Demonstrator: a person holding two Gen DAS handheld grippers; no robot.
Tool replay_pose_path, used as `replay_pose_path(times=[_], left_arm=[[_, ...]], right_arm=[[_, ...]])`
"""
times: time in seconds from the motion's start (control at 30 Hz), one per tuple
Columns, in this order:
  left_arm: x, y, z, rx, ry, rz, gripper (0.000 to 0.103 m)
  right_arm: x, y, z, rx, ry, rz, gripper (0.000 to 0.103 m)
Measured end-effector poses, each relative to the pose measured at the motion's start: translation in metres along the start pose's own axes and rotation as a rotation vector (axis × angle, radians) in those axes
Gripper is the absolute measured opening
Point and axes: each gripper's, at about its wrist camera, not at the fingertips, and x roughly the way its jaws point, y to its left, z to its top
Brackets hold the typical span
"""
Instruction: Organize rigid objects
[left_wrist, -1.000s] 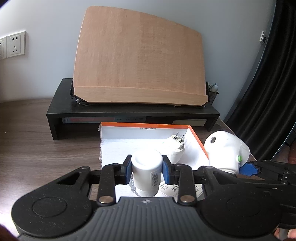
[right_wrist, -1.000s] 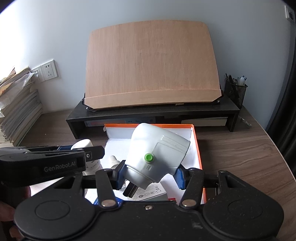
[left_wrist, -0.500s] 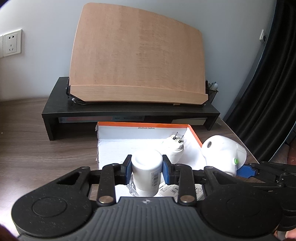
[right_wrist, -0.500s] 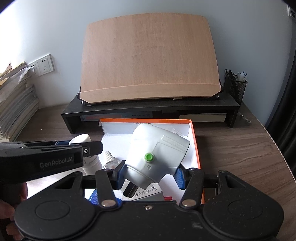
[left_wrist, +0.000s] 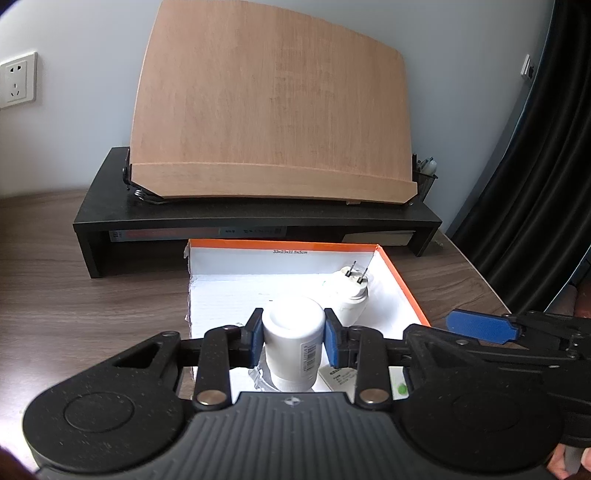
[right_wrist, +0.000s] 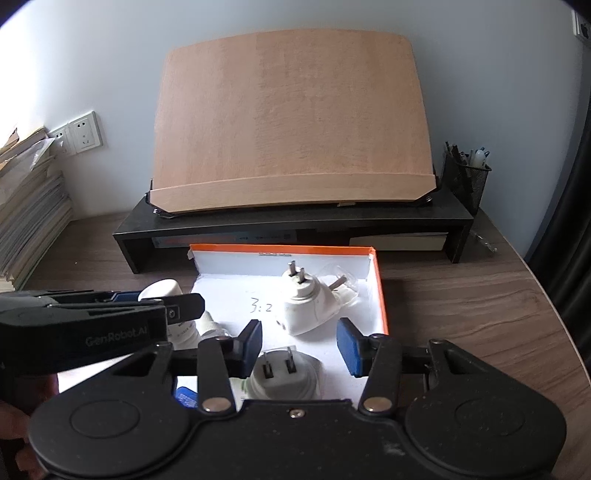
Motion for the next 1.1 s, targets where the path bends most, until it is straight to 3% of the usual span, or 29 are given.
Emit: replay_pose_path(times=[0.3,0.53,0.63,0.7,0.8,1.0,1.1], left_arm=[[0.007,-0.011,0.001,0.021,0.009,-0.023,0.033],[0.011,-0.017,0.001,0.031,0.014,-0.03,0.033],[0.01,-0.018,0.001,0.031,0.016,-0.031,0.033],[0.009,-0.018,0.0,0.028,0.016,-0.029,0.033],[0.007,-0.017,-0.002,0.019,0.014,-0.019,0.033],[0.003,-0.008,-0.004,-0.002,0.009,0.005,0.033],[0.0,-0.004,-0.004,-0.013,0.007,0.015,0.033]], right_arm=[[-0.015,-0.011,0.003,0.031,-0.064,0.018,0.056],[-0.033,-0.023,0.003,0.042,-0.11,-0.033,0.058],[-0.038,-0.028,0.0,0.052,-0.104,-0.011,0.066],[-0.039,-0.029,-0.003,0.054,-0.082,0.054,0.081],[-0.032,-0.025,-0.007,0.053,-0.021,0.125,0.087],[0.006,-0.013,-0.012,0.075,0.163,0.178,0.087],[0.017,-0.008,-0.012,0.06,0.194,0.164,0.082]])
